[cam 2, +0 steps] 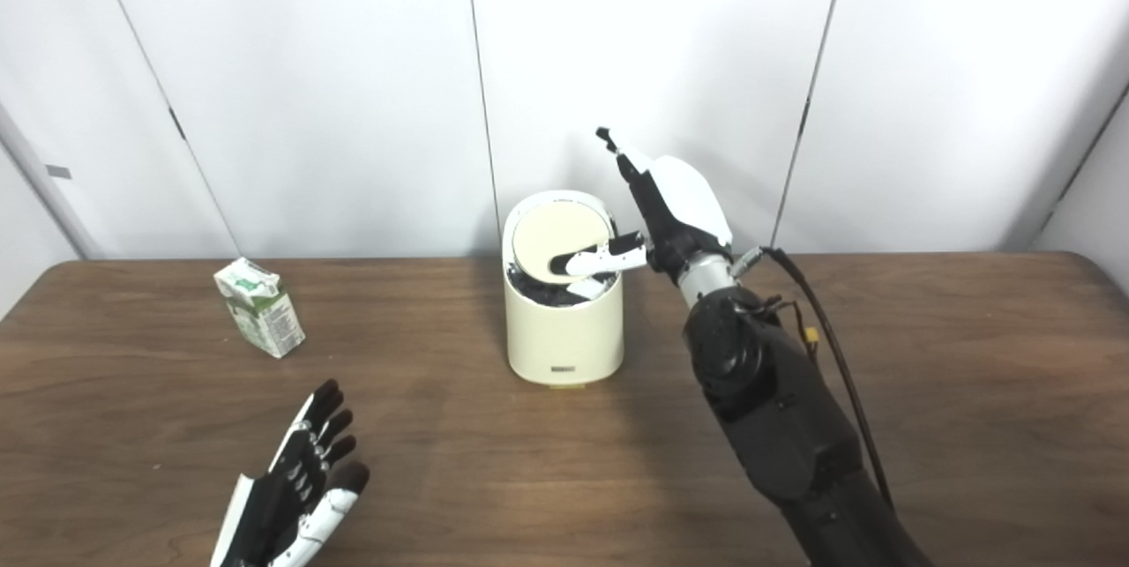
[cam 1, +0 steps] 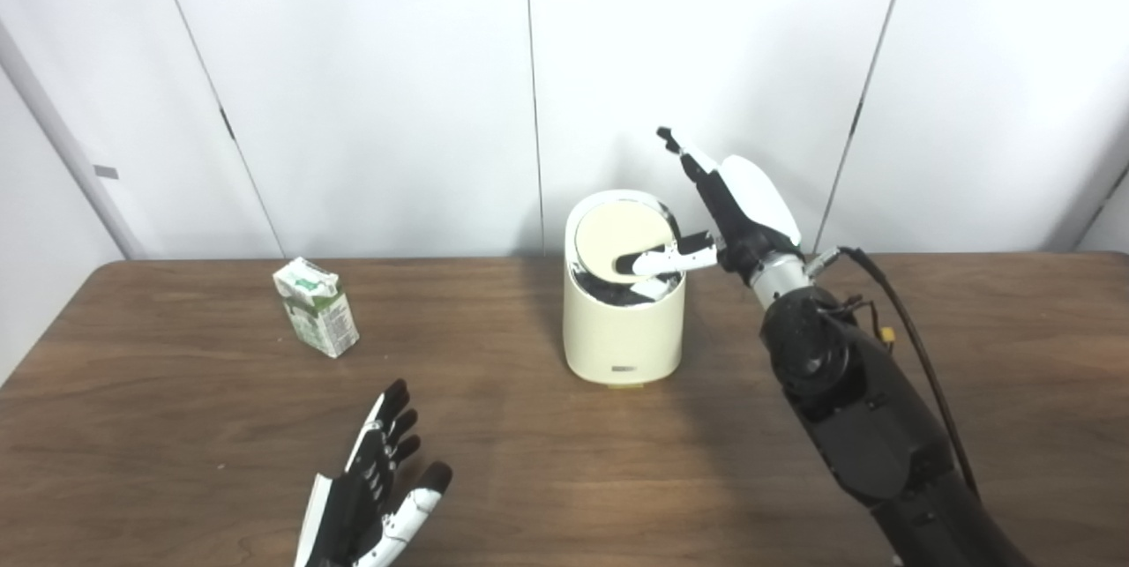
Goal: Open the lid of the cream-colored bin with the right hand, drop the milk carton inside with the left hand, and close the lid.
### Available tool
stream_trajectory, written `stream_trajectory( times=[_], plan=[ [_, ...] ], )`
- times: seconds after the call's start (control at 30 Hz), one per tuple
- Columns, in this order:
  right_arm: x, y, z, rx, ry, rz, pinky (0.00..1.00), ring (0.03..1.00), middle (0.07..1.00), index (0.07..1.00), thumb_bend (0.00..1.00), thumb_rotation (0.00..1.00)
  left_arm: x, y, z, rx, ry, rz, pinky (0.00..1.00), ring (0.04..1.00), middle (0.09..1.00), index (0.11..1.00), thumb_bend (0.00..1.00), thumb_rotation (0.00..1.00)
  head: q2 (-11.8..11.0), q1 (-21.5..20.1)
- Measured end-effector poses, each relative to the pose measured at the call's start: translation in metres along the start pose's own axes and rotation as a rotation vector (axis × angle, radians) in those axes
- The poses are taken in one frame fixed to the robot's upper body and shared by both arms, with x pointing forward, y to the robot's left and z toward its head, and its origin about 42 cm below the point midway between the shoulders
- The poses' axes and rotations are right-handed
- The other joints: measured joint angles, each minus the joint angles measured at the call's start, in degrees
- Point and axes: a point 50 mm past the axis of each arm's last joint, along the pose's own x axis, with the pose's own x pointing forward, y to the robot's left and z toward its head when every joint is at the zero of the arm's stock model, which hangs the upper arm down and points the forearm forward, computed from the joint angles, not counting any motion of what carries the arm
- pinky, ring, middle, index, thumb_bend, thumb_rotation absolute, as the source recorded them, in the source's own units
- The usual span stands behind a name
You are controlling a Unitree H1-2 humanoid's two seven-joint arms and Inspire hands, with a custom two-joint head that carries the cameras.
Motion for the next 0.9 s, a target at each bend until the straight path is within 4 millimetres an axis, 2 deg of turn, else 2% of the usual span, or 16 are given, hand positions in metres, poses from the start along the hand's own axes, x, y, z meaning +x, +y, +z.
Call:
stream_trajectory(
  times=[0.4,0.7,0.8,0.9],
  plan=[
    [-0.001,-0.003,0.004,-0.142,-0.088,-0.022,0.93,0.96,0.943,0.935,0.91,0.21,0.001,-0.002,0.0,0.008,-0.002,-0.004,0.91,0.922,0.96,1.0,0.79,0.61,0.2,-0.3],
    [0.001,-0.008,0.004,-0.145,-0.106,-0.021,0.9,0.948,0.923,0.925,0.9,0.24,0.002,-0.002,0.0,0.0,-0.003,-0.005,0.92,0.939,0.969,1.0,0.8,0.6,0.4,-0.4],
    [-0.001,-0.01,0.002,-0.111,-0.111,-0.028,0.91,0.934,0.913,0.916,0.85,0.25,0.002,-0.002,0.0,-0.027,-0.003,-0.007,0.92,0.946,0.975,1.0,0.77,0.57,0.4,-1.0],
    [-0.007,-0.018,-0.005,-0.005,-0.062,-0.044,0.82,0.889,0.908,0.923,0.74,0.32,0.002,-0.002,0.0,-0.064,-0.003,-0.007,0.91,0.957,0.981,1.0,0.73,0.54,0.4,-1.1]
  ],
)
